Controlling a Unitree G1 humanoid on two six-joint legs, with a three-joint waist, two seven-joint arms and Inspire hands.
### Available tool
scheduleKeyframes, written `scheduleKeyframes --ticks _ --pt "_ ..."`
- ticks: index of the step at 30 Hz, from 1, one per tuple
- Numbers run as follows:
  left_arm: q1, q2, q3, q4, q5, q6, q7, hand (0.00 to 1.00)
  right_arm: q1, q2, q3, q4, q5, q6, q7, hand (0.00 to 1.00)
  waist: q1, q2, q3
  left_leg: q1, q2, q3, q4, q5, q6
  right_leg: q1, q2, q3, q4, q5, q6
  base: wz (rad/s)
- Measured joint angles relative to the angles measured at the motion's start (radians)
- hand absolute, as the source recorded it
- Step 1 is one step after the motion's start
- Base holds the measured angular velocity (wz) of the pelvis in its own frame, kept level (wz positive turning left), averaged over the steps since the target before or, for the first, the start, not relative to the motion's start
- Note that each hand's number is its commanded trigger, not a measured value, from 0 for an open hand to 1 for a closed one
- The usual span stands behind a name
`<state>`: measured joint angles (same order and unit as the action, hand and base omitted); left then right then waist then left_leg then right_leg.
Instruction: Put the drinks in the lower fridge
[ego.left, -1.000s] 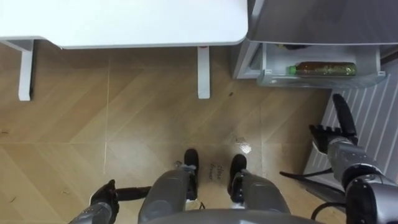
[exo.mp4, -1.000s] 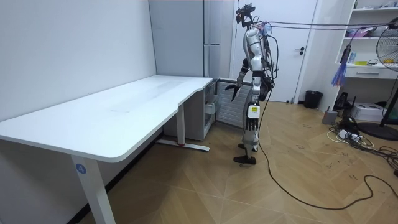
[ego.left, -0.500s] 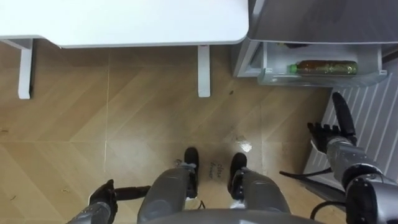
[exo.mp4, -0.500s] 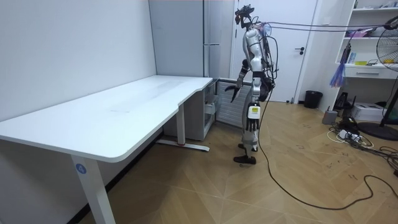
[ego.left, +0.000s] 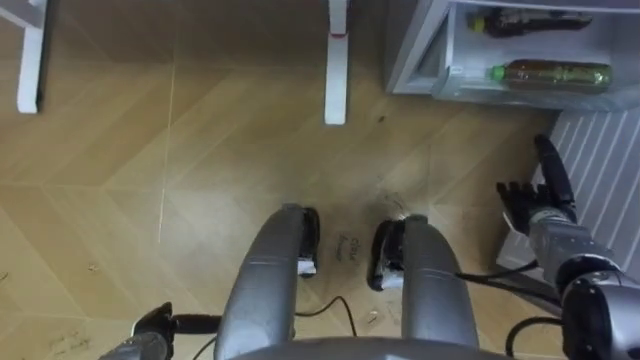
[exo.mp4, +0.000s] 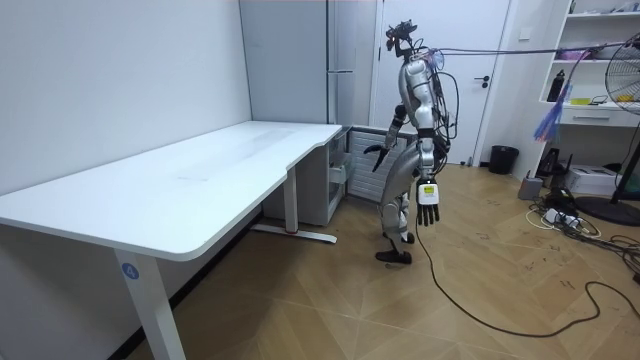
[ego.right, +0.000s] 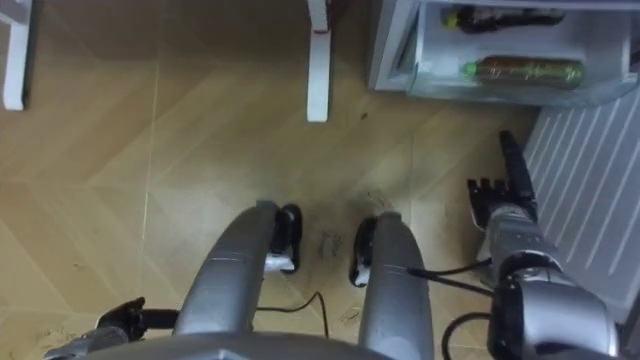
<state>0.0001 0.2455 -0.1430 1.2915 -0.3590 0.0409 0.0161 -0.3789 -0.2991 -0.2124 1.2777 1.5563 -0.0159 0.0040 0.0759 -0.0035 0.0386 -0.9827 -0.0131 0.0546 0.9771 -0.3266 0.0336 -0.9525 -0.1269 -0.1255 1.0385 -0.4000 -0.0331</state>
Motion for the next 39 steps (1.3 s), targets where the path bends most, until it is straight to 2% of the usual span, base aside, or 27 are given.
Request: scheduleKeyframes --ticks 1,4,7,10,12,15,17,19,23,27,28,32,35,39 --pt "-0.001 0.004 0.000 -0.004 0.000 0.003 0.003 0.00 -0.013 -0.020 0.018 0.000 0.000 0.001 0.001 0.00 0.004 -0.007 -0.0009 -0.030 -0.002 -0.002 0.021 0.000 0.000 -0.033 -0.012 0.001 0.028 -0.008 -0.004 0.09" --pt "-0.004 0.013 0.000 -0.016 0.001 0.007 0.007 0.00 -0.067 -0.067 0.045 -0.003 -0.013 0.010 -0.001 0.00 0.010 -0.017 -0.0006 -0.107 -0.001 -0.005 0.079 0.000 -0.001 -0.104 -0.015 -0.005 0.084 -0.013 -0.013 0.08" --pt "-0.004 0.013 -0.004 -0.016 -0.002 0.007 0.015 0.00 -0.124 -0.112 0.075 -0.008 -0.034 0.009 -0.002 0.00 0.012 -0.024 0.0000 -0.148 -0.014 -0.013 0.119 -0.002 -0.002 -0.142 -0.032 -0.009 0.133 -0.025 -0.017 0.15" --pt "-0.004 0.020 -0.038 -0.013 -0.002 0.005 0.016 0.00 -0.188 -0.151 0.114 -0.022 -0.098 0.004 -0.013 0.00 0.017 -0.029 0.0018 -0.180 -0.018 -0.025 0.143 -0.001 -0.004 -0.170 -0.034 -0.015 0.158 -0.027 -0.020 0.09" --pt "-0.004 0.031 -0.039 -0.014 -0.002 0.004 0.015 0.00 -0.206 -0.159 0.115 -0.086 -0.146 0.003 -0.031 0.00 0.015 -0.035 0.0022 -0.199 -0.021 -0.032 0.152 0.000 -0.005 -0.183 -0.040 -0.024 0.166 -0.029 -0.024 0.10" --pt "-0.002 0.056 -0.039 -0.015 -0.002 -0.003 0.013 0.00 -0.236 -0.163 0.138 -0.123 -0.197 0.002 -0.095 0.00 0.017 -0.057 0.0024 -0.209 -0.025 -0.033 0.156 0.005 -0.013 -0.192 -0.046 -0.026 0.178 -0.034 -0.029 0.10" --pt "-0.001 0.057 -0.039 -0.015 -0.002 -0.008 0.013 0.00 -0.238 -0.167 0.153 -0.143 -0.221 0.000 -0.138 0.00 0.017 -0.059 0.0020 -0.219 -0.032 -0.034 0.161 0.005 -0.014 -0.202 -0.051 -0.025 0.187 -0.038 -0.026 0.08" --pt "0.000 0.060 -0.038 -0.015 -0.006 -0.022 0.014 0.00 -0.238 -0.169 0.156 -0.194 -0.233 0.001 -0.199 0.00 0.010 -0.060 0.0024 -0.231 -0.038 -0.034 0.167 0.006 -0.013 -0.215 -0.068 -0.029 0.198 -0.041 -0.030 0.04" --pt "0.004 0.066 -0.036 -0.014 -0.053 -0.033 0.017 0.00 -0.241 -0.180 0.195 -0.231 -0.270 0.000 -0.271 0.00 0.013 -0.059 0.0026 -0.230 -0.036 -0.032 0.182 -0.002 -0.004 -0.218 -0.063 -0.016 0.214 -0.051 -0.019 -0.01" --pt "0.009 0.072 -0.016 -0.015 -0.080 -0.035 0.018 0.00 -0.243 -0.187 0.212 -0.308 -0.314 0.006 -0.382 0.00 0.021 -0.057 0.0021 -0.241 -0.041 -0.034 0.190 -0.007 -0.005 -0.227 -0.068 -0.019 0.225 -0.057 -0.024 0.04" --pt "0.009 0.074 -0.017 -0.016 -0.080 -0.038 0.018 0.00 -0.248 -0.199 0.216 -0.318 -0.330 0.006 -0.409 0.00 0.025 -0.056 0.0022 -0.245 -0.052 -0.035 0.191 -0.005 -0.006 -0.231 -0.081 -0.022 0.235 -0.063 -0.026 0.17" --pt "0.020 0.076 -0.019 -0.015 -0.081 -0.048 0.018 0.00 -0.270 -0.227 0.230 -0.318 -0.347 -0.003 -0.496 0.00 0.056 -0.052 0.0026 -0.247 -0.064 -0.035 0.197 -0.005 -0.010 -0.234 -0.093 -0.025 0.254 -0.078 -0.029 0.16" --pt "0.050 0.077 -0.020 -0.018 -0.081 -0.056 0.018 0.00 -0.290 -0.232 0.230 -0.319 -0.347 -0.009 -0.551 0.00 0.063 -0.051 0.0021 -0.247 -0.071 -0.039 0.198 -0.005 -0.014 -0.233 -0.101 -0.028 0.269 -0.093 -0.032 0.16" --pt "0.089 0.077 -0.022 -0.017 -0.083 -0.069 0.019 0.00 -0.319 -0.237 0.270 -0.321 -0.355 -0.013 -0.614 0.00 0.073 -0.050 0.0031 -0.247 -0.072 -0.057 0.198 -0.004 -0.031 -0.227 -0.102 -0.047 0.269 -0.098 -0.042 0.06"
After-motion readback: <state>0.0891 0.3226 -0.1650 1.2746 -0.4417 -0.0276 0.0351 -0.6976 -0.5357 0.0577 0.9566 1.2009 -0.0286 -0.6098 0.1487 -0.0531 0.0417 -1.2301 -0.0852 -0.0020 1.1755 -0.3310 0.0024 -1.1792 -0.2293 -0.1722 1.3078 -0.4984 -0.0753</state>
